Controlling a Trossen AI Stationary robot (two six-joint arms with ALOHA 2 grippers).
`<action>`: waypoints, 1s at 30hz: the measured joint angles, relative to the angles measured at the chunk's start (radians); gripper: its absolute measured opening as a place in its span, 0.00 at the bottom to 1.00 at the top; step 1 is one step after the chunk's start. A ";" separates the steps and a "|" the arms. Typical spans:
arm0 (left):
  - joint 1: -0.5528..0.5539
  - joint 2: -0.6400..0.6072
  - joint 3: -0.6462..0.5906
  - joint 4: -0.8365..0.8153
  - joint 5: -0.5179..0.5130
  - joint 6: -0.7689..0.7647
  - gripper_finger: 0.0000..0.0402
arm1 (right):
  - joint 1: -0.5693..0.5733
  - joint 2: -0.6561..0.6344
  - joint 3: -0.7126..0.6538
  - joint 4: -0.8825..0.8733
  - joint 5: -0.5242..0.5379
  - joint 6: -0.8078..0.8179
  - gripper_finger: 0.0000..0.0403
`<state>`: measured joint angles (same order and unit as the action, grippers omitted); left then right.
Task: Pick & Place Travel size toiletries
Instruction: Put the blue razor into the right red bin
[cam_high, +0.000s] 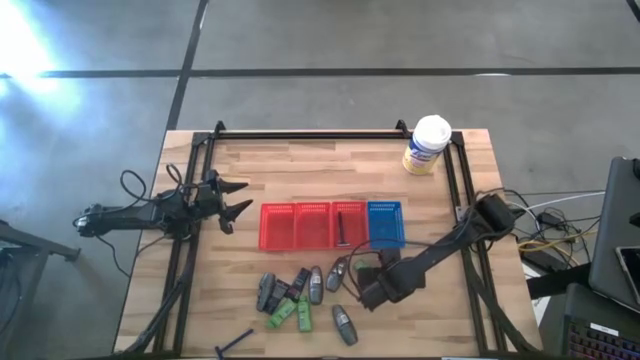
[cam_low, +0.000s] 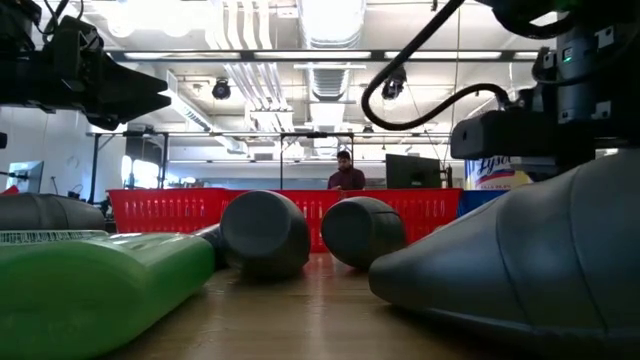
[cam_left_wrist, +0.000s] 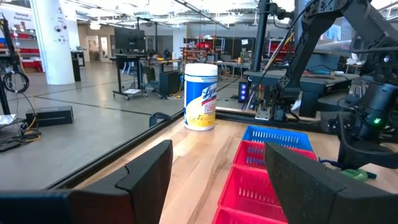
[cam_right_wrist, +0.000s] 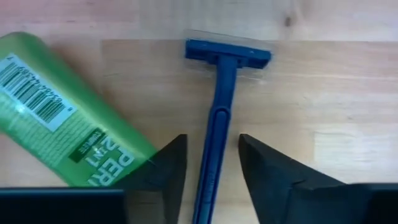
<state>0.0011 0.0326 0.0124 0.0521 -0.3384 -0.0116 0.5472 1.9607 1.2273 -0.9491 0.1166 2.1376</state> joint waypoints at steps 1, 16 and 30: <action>0.000 0.000 0.000 0.000 0.000 0.000 0.65 | 0.000 -0.001 -0.008 0.017 0.004 -0.021 0.30; 0.000 0.000 0.000 0.000 0.000 0.000 0.65 | 0.038 0.006 0.065 0.008 -0.076 -0.073 0.06; 0.000 0.000 0.000 0.000 0.000 0.000 0.65 | 0.002 -0.004 0.335 -0.011 0.190 -0.235 0.07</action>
<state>0.0013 0.0330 0.0124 0.0521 -0.3384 -0.0116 0.5492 1.9568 1.5621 -0.9598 0.3065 1.9025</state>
